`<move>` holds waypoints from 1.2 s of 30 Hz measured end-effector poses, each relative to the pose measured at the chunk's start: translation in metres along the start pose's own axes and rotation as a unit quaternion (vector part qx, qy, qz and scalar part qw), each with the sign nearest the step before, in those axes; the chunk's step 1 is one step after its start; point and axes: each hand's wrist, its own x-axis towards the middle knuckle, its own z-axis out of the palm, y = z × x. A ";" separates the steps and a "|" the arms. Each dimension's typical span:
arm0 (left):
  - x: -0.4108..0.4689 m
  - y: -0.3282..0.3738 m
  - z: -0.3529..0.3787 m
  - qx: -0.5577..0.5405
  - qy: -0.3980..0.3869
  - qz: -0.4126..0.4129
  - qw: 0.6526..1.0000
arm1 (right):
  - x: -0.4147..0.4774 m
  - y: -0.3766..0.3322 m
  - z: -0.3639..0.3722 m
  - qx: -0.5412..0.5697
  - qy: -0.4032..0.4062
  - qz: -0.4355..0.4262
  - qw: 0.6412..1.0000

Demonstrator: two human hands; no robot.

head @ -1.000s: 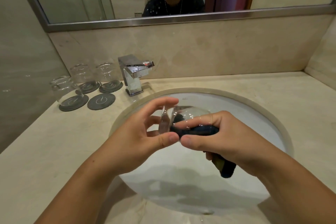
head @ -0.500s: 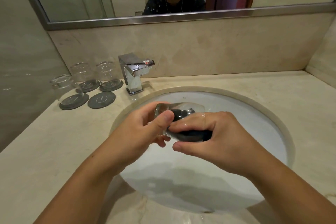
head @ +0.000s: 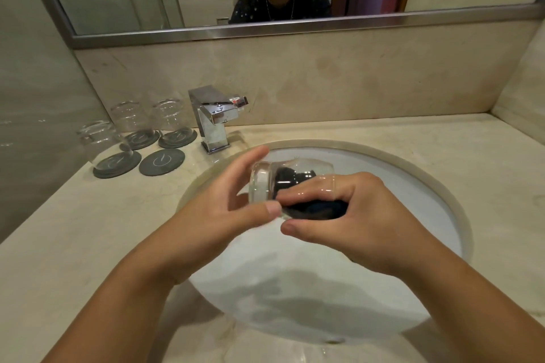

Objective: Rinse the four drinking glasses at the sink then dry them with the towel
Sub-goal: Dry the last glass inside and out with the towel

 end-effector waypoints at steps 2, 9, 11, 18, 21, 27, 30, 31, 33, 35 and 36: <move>0.002 -0.001 0.001 -0.051 -0.003 -0.036 0.998 | 0.001 0.005 0.004 -0.059 0.014 -0.043 0.997; 0.003 -0.005 0.006 0.034 0.051 0.036 0.997 | -0.002 -0.005 0.004 0.008 -0.013 0.031 0.999; 0.000 -0.004 0.005 0.078 0.028 0.068 0.994 | -0.001 -0.006 0.000 0.032 -0.027 0.063 0.997; -0.003 0.003 -0.001 0.101 0.003 0.075 0.992 | 0.000 -0.007 0.000 0.064 -0.029 0.062 0.996; -0.002 0.001 -0.003 0.006 0.004 0.013 1.000 | -0.001 -0.004 0.003 0.024 0.011 0.022 0.999; 0.006 -0.003 0.004 0.035 0.061 0.011 0.997 | -0.003 -0.006 0.007 0.004 0.019 0.016 1.000; 0.005 -0.004 0.003 0.061 0.055 0.039 0.996 | -0.002 -0.007 0.003 0.031 -0.026 0.073 0.997; 0.004 -0.005 0.002 0.072 0.051 0.047 0.995 | -0.001 -0.007 0.000 0.052 -0.040 0.084 0.994; 0.003 -0.006 0.000 0.084 0.030 0.064 0.994 | 0.000 -0.008 -0.004 0.095 -0.069 0.107 0.987; 0.002 -0.005 -0.001 0.082 0.007 0.073 0.994 | 0.000 -0.008 -0.007 0.136 -0.095 0.139 0.976; 0.001 -0.004 -0.001 0.083 0.000 0.075 0.994 | 0.000 -0.006 -0.009 0.160 -0.104 0.159 0.969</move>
